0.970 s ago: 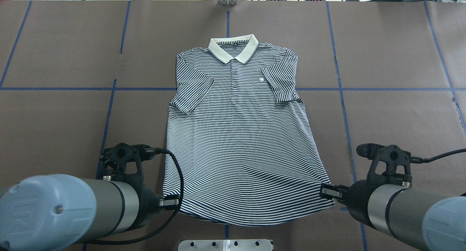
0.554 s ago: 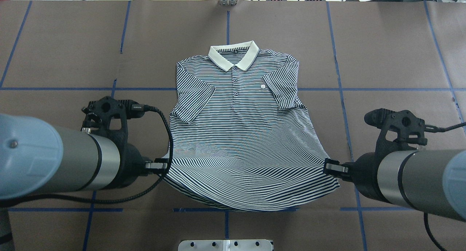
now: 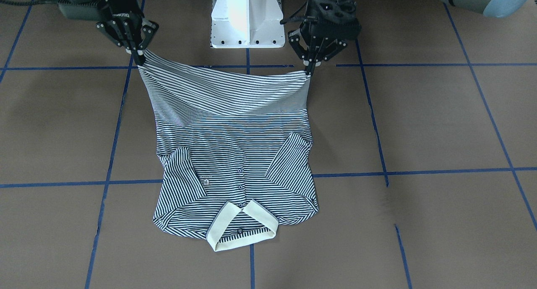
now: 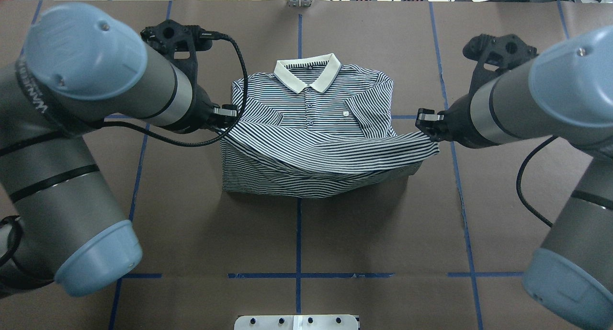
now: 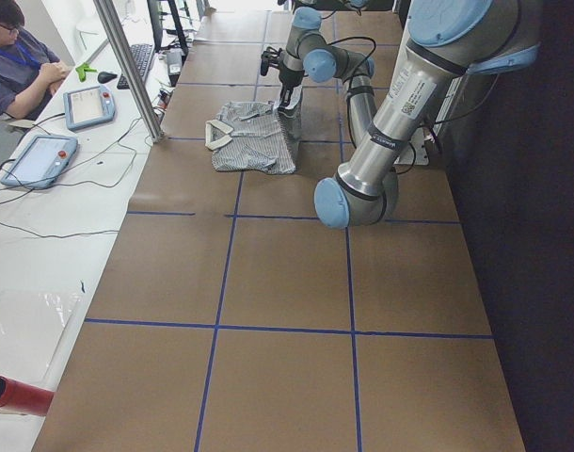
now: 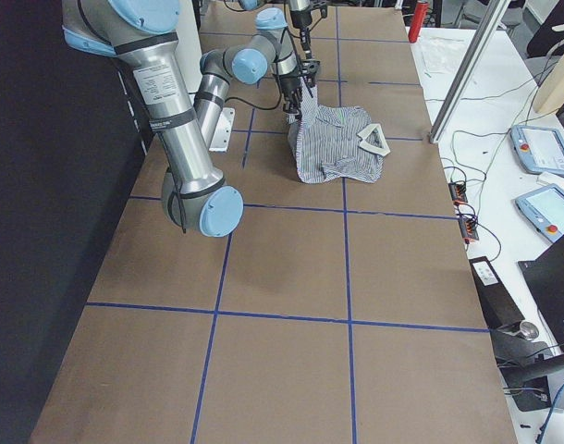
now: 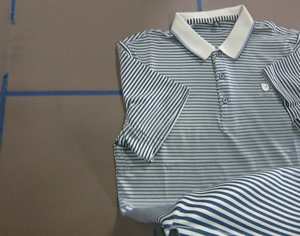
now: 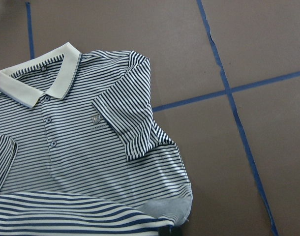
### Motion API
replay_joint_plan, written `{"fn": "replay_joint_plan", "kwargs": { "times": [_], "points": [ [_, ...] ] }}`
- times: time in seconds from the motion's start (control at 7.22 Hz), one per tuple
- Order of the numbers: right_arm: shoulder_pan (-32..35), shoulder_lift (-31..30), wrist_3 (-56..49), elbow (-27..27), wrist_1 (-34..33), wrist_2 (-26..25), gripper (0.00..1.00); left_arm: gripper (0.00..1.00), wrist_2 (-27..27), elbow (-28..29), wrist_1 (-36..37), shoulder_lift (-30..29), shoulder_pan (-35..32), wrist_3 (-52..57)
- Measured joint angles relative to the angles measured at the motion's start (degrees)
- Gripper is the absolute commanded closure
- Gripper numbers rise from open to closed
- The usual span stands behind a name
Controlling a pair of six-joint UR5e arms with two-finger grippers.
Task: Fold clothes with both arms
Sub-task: 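Lift the hem with both grippers and fold it toward the collar, then lay the hem near the collar and open both grippers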
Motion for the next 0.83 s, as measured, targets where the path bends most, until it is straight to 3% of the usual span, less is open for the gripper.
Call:
{"fn": "replay_joint_plan", "kwargs": {
  "times": [0.28,0.83],
  "points": [
    [4.09,4.44,-2.75,-12.74,6.65,0.57,1.00,1.00,-0.01,11.22,-8.89,-1.62,-3.64,2.76],
    [6.11,12.36,-3.11,-43.60,29.91,-0.30,1.00,1.00,0.37,30.46,-24.08,-4.97,-5.97,5.38]
  ]
}}
